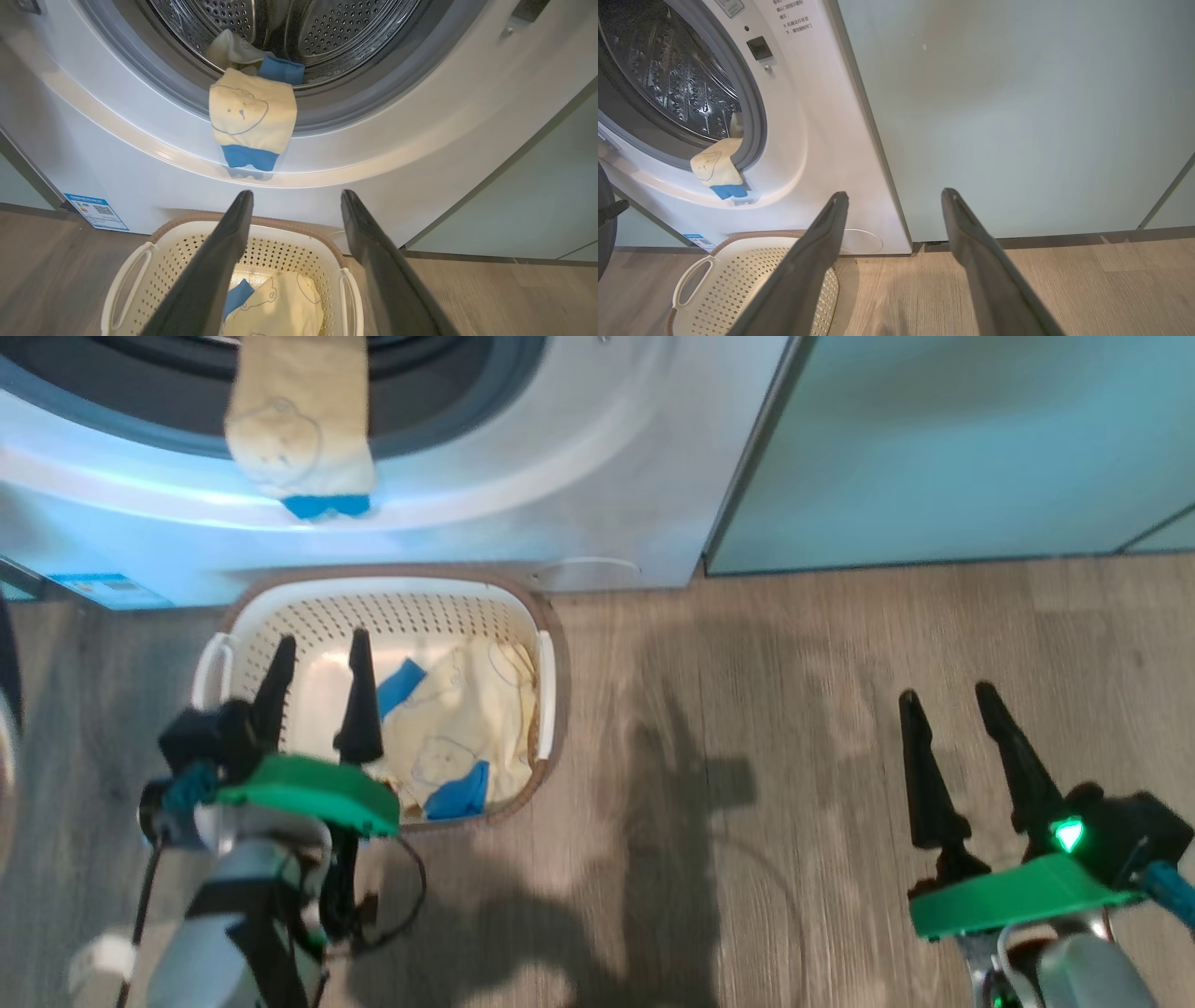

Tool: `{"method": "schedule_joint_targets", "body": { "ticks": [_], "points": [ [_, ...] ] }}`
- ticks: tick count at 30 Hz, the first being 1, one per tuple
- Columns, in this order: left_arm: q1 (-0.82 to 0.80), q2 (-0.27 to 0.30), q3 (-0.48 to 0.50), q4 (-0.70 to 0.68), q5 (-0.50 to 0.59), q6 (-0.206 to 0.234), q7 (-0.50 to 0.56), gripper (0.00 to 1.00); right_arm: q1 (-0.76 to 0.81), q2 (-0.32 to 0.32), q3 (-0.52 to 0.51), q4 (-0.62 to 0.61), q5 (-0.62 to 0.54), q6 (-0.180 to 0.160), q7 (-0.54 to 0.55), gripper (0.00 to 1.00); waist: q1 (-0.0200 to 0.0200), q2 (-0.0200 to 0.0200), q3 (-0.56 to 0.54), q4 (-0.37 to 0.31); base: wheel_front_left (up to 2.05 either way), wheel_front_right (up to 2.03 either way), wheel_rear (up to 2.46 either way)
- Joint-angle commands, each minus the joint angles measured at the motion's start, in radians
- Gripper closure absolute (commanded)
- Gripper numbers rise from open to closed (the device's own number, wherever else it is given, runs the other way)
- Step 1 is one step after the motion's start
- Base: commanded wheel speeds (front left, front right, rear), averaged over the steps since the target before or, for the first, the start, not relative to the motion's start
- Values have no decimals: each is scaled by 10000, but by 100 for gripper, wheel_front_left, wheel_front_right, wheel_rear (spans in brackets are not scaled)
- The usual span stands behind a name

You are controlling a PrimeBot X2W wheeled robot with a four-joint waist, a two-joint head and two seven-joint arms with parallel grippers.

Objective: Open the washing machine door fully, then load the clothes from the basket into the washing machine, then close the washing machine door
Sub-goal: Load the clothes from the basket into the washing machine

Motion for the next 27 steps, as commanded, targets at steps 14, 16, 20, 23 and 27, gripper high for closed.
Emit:
{"method": "schedule_joint_targets", "body": {
  "ticks": [14, 16, 20, 23, 27],
  "points": [
    [-3223, 1198, 715, 2997, -244, -548, 26, 0, -1033, -85, 322, -641, 569, -29, -67, 0, -1, 0, 1970, -1122, 0, 0, 0],
    [-3646, 1400, 747, 3359, -239, -579, 108, 0, -1140, -85, 352, -662, 698, -29, -67, 0, -1, 0, 2175, -1274, 0, 0, 0],
    [-4444, 1784, 895, 4051, -338, -586, 409, 0, -1316, -85, 383, -702, 937, -29, -67, 0, -1, 0, 2498, -1521, 0, 0, 0],
    [-4938, 2046, 982, 4364, -397, -548, 680, 0, -1391, -85, 367, -727, 1084, -29, -67, 0, -1, 0, 2651, -1631, 0, 0, 0],
    [-5441, 2369, 1027, 4543, -410, -426, 1141, 0, -1464, -85, 358, -738, 1208, -29, -67, 0, -1, 0, 2778, -1688, 0, 0, 0]
  ]
}}
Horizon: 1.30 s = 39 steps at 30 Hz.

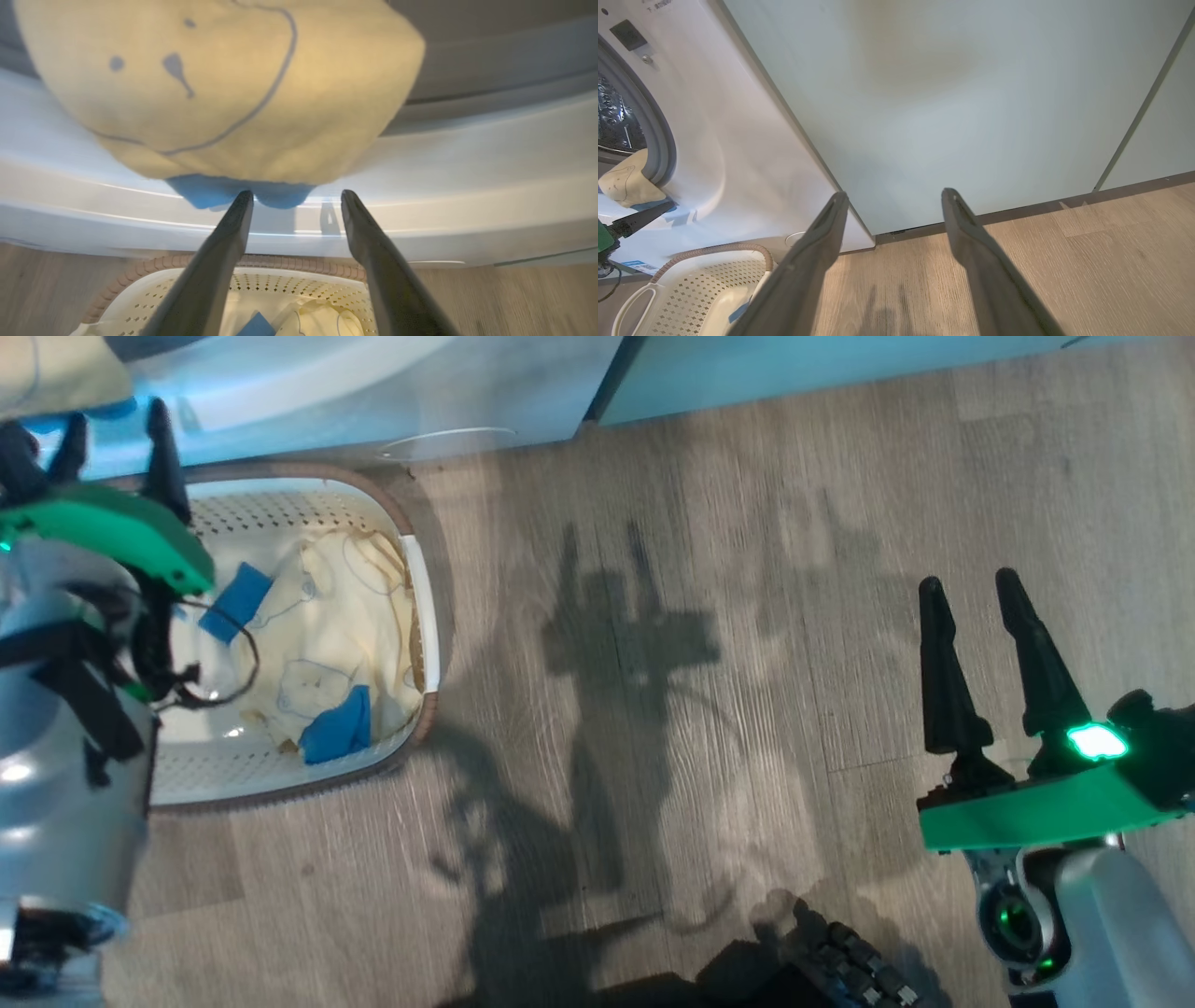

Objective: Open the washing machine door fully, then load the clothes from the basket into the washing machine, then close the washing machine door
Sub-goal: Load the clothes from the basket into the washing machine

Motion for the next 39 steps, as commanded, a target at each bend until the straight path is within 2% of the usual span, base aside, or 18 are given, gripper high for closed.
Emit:
{"method": "schedule_joint_targets", "body": {
  "ticks": [1, 7, 8, 9, 10, 19, 26, 29, 30, 32, 35, 39],
  "points": [
    [-145, 564, 341, -182, -28, 64, 74, 0, 8, -85, 174, -305, 66, -29, -67, 0, -2, 0, 34, -27, 0, 0, 0],
    [-601, 904, 367, -142, 34, 339, 476, 0, -124, -85, 271, -310, 199, -29, -67, 0, -2, 0, 111, -96, 0, 0, 0],
    [-626, 927, 348, -140, 40, 356, 537, 37, -139, -85, 282, -308, 216, -29, -67, 0, -2, 0, 113, -106, 0, 0, 0],
    [-639, 942, 320, -133, 33, 339, 610, 65, -145, -85, 289, -305, 232, -29, -67, 0, -2, 0, 110, -115, 0, 0, 0],
    [-633, 938, 293, -139, 31, 339, 657, 100, -145, -85, 288, -300, 246, -29, -67, 0, -2, 0, 99, -120, 0, 0, 0],
    [-72, 822, -141, -688, 93, 366, 1443, 100, -81, -85, 132, -279, 205, -29, -67, 0, -2, 0, -42, 77, 0, 0, 0],
    [1143, 1048, -328, -3041, -117, 188, 2613, 100, 30, -85, 42, -266, 117, -29, -67, 0, -2, 0, -211, 454, 0, 0, 0],
    [1668, 1397, -164, -4549, -222, 305, 3255, 100, 29, -85, 41, -259, 102, -29, -67, 0, -2, 0, -243, 544, 0, 0, 0],
    [1920, 1672, -6, -5534, -216, 457, 3635, 100, 2, -85, 52, -251, 106, -29, -67, 0, -2, 0, -245, 565, 0, 0, 0],
    [2033, 1899, 160, -6439, -249, 602, 4028, 100, -33, -85, 79, -254, 129, -29, -67, 0, -2, 0, -237, 553, 0, 0, 0],
    [1982, 2316, 365, -7357, -195, 778, 4613, 100, -98, -85, 173, -267, 206, -29, -67, 0, -2, 0, -204, 446, 0, 0, 0],
    [1538, 2967, 637, -7786, -77, 887, 5266, 100, -219, -85, 368, -290, 421, -29, -67, 0, -2, 0, -87, 124, 0, 0, 0]
  ]
}}
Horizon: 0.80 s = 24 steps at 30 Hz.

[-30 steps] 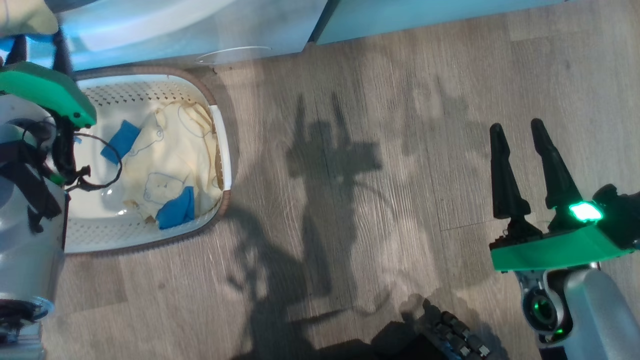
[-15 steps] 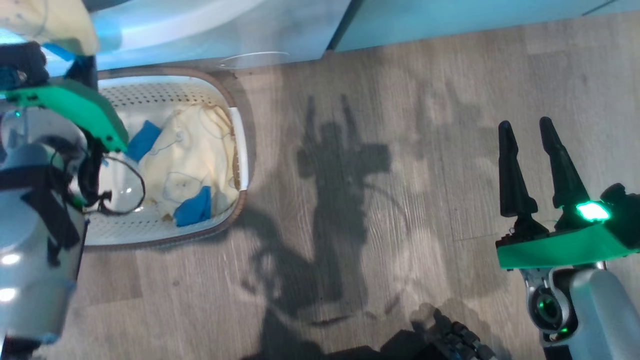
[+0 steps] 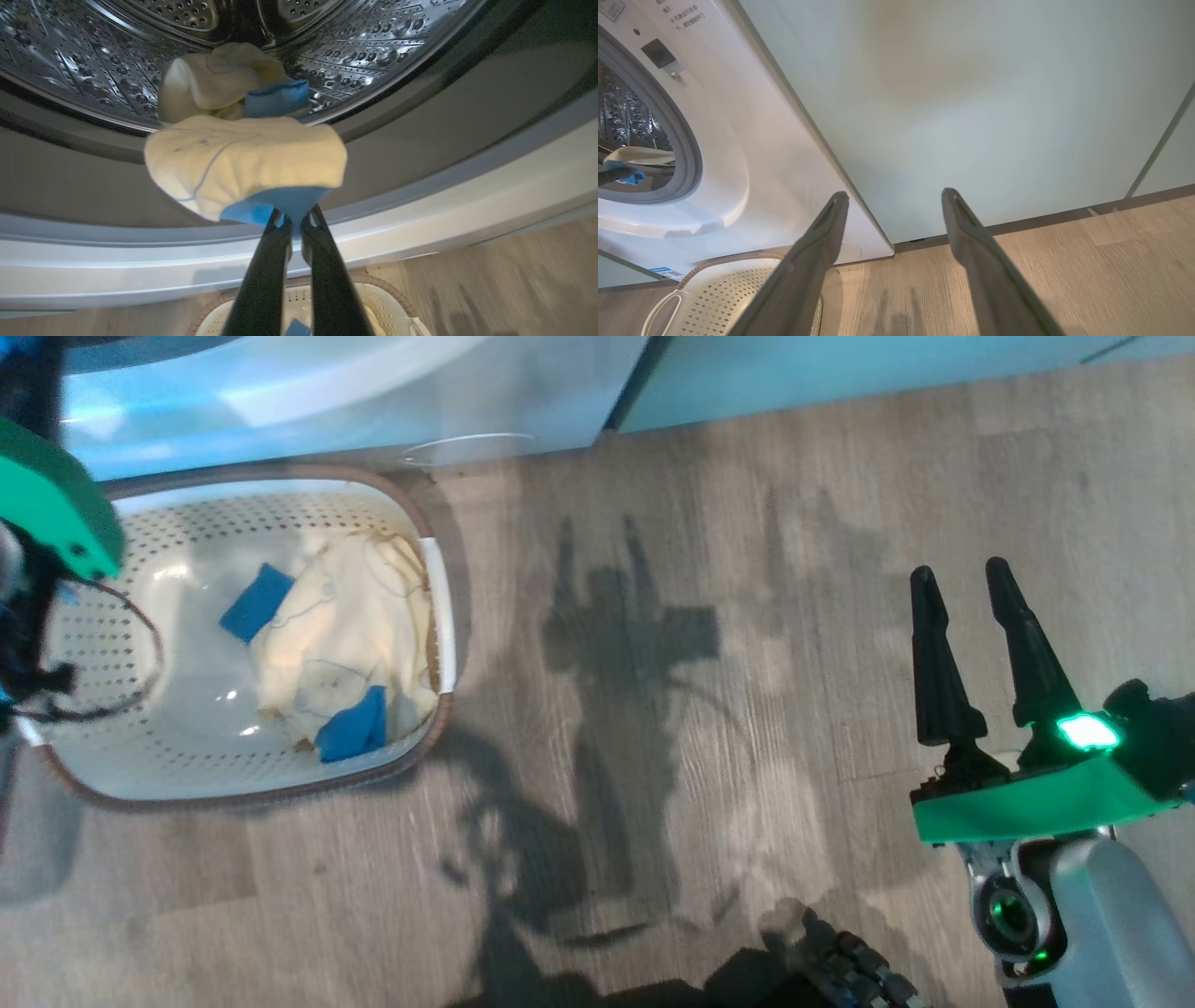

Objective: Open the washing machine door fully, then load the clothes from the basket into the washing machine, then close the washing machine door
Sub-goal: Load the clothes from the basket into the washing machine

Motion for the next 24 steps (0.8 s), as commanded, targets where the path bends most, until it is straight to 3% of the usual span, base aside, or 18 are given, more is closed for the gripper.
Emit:
{"method": "schedule_joint_targets", "body": {
  "ticks": [1, 11, 16, 24],
  "points": [
    [-534, 700, 574, -356, 106, 51, 228, 100, -41, -85, 216, -304, 128, -29, -67, 0, 0, 0, 105, -217, 0, 0, 0],
    [-2521, 2137, 774, 1168, 206, -249, 1267, 100, -88, -85, 600, -415, 816, -29, -67, 0, 0, 0, 593, -1335, 0, 0, 0],
    [-3542, 2808, 738, 2230, 475, -431, 1232, 100, -116, -85, 846, -494, 1113, -29, -67, 0, 0, 0, 920, -1868, 0, 0, 0],
    [-4917, 3188, 381, 3439, 863, -605, 801, 100, -137, -85, 1071, -530, 1401, -29, -67, 0, 0, 0, 1268, -2330, 0, 0, 0]
  ]
}}
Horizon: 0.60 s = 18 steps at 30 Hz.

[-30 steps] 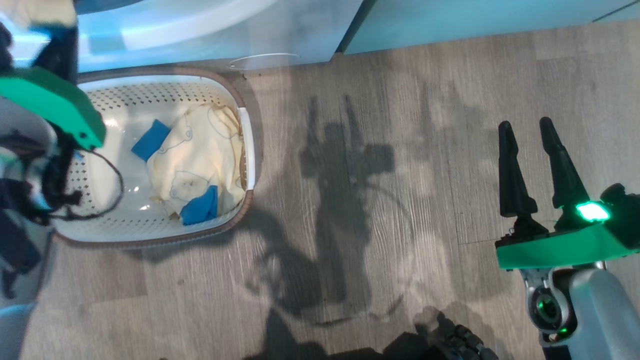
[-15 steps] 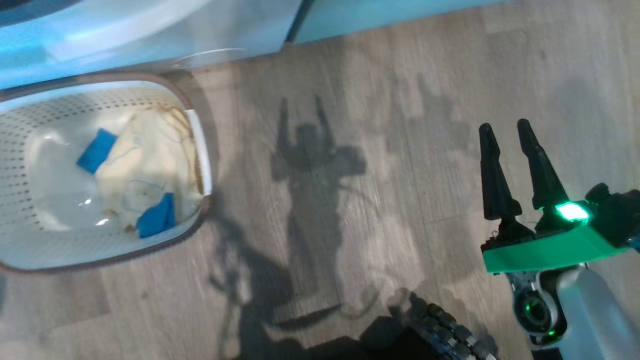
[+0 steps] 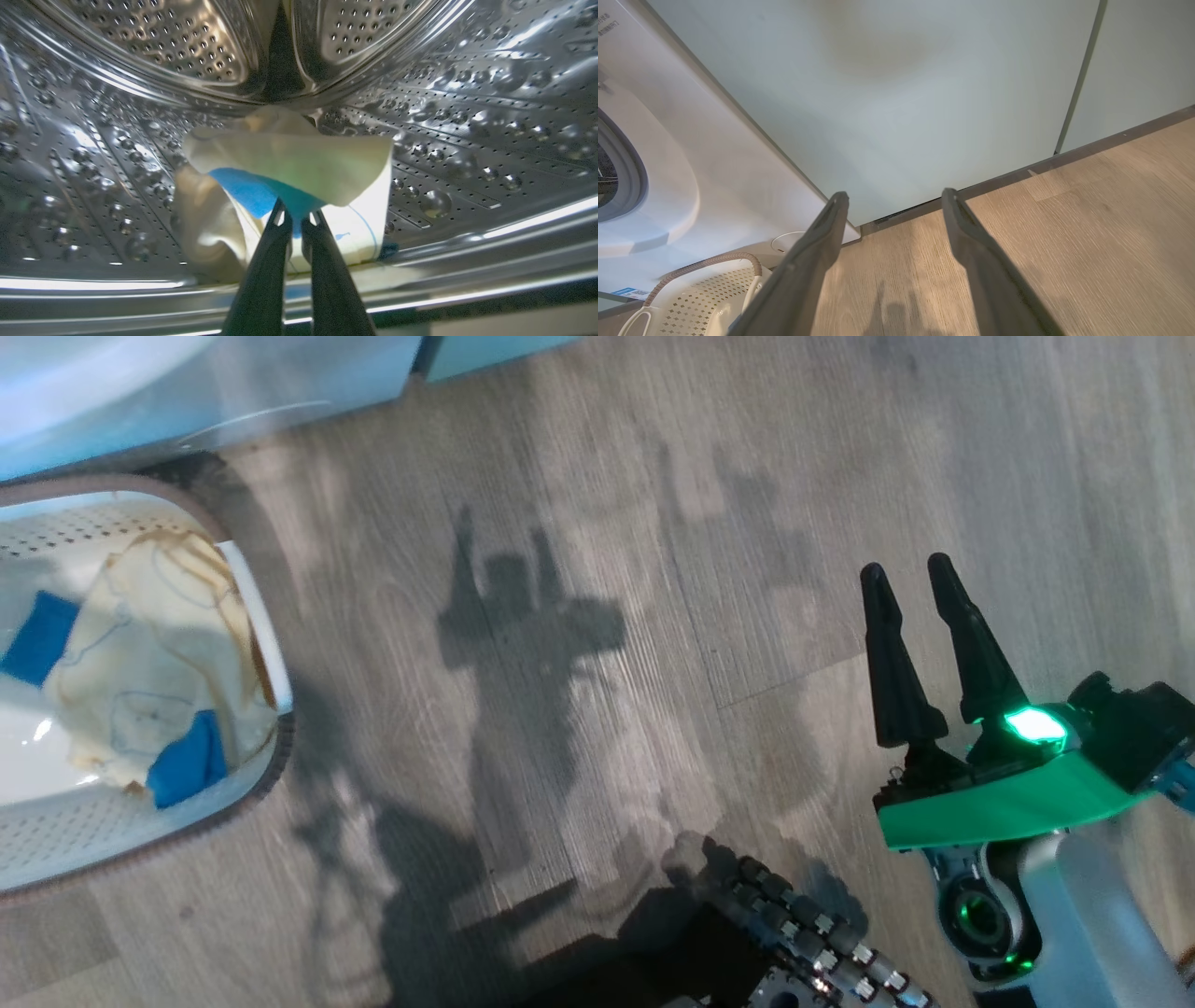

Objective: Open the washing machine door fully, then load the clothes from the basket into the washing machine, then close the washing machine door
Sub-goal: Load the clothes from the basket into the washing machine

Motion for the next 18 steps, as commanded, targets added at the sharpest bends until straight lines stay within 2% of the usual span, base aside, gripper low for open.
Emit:
{"method": "schedule_joint_targets", "body": {
  "ticks": [1, 4, 5, 6, 7, 8, 12, 18],
  "points": [
    [-160, 616, 264, -199, 32, -11, -14, 100, 65, -93, 142, -300, 117, -29, -67, 0, -1, 0, 80, -92, 0, 0, 0],
    [-465, 610, 122, 296, 124, 2, -91, 100, 78, -93, 170, -298, 167, -29, -67, 0, -1, 0, 137, -161, 0, 0, 0],
    [-551, 594, 79, 413, 147, 1, -151, 88, 86, -93, 163, -299, 174, -29, -67, 0, -1, 0, 155, -162, 0, 0, 0],
    [-627, 575, 29, 515, 173, -6, -217, 59, 91, -93, 149, -306, 176, -29, -67, 0, -1, 0, 173, -152, 0, 0, 0],
    [-702, 557, -23, 600, 222, 10, -305, 36, 94, -93, 130, -314, 176, -29, -67, 0, -1, 0, 192, -135, 0, 0, 0],
    [-776, 535, -61, 690, 302, 97, -394, 0, 90, -93, 114, -316, 170, -29, -67, 0, -1, 0, 211, -114, 0, 0, 0],
    [-1069, 319, -267, 1003, 435, 231, -672, 0, -13, -93, 53, -310, 87, -29, -67, 0, -1, 0, 270, 32, 0, 0, 0],
    [-1079, -258, -462, 1342, 281, 117, -1614, 0, -151, -93, -223, -275, -169, -29, -67, 0, -1, 0, 173, 429, 0, 0, 0]
  ]
}}
